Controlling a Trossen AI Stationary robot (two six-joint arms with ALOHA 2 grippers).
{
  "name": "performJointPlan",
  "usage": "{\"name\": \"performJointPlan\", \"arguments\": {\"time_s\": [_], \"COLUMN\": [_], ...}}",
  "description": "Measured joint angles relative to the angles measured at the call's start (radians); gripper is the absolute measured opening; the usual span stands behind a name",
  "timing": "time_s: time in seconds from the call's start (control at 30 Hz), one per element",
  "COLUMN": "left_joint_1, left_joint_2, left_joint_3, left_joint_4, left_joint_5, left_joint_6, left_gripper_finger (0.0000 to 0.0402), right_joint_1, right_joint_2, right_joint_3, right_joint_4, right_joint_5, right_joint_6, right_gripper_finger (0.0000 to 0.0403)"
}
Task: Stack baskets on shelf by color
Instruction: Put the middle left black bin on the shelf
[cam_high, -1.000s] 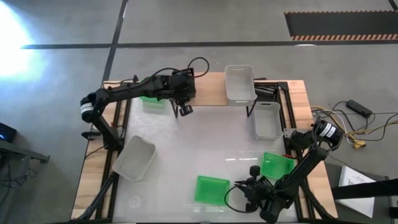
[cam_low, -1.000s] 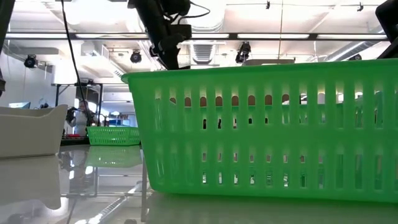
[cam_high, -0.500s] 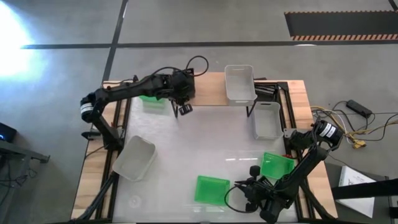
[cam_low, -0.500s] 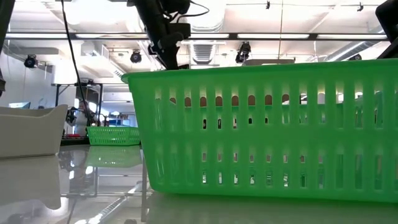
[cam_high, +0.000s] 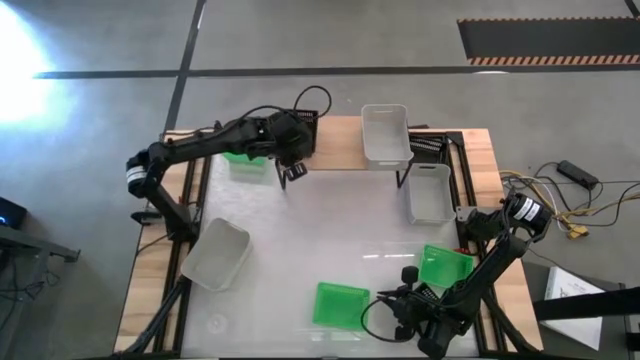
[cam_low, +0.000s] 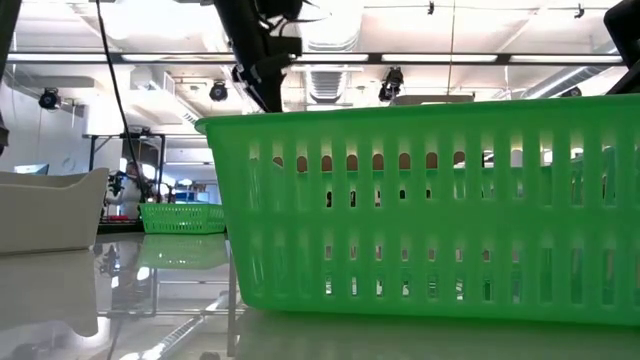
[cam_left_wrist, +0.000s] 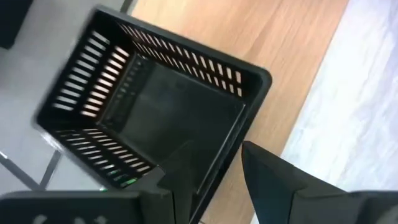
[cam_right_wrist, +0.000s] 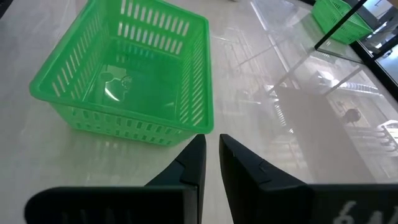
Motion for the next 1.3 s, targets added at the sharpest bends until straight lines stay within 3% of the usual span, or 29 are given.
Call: {"name": "performJointPlan", "arguments": {"time_s": [0.57,0.9,1.3], "left_joint_1": [0.0,-0.023,-0.026], "left_joint_2": [-0.016,-0.024,-0.036], "left_joint_3": [-0.086,-0.081,-0.084], "left_joint_4": [-0.004,-0.002,-0.011], "left_joint_5": [0.002,0.008,0.014], "left_joint_6": [0.163,0.127,0.053], "left_gripper_finger": [0.0112,0.001,0.0008], "right_joint_1": [0.0,0.0,0.0], "right_joint_2": [0.0,0.0,0.0], "right_joint_3": [0.0,0.0,0.0], "right_joint_4": [0.006,0.008,0.015], "right_joint_5": [0.0,0.0,0.0], "right_joint_6": [0.0,0.0,-0.001], "right_gripper_finger": [0.0038,0.0038,0.0038]}}
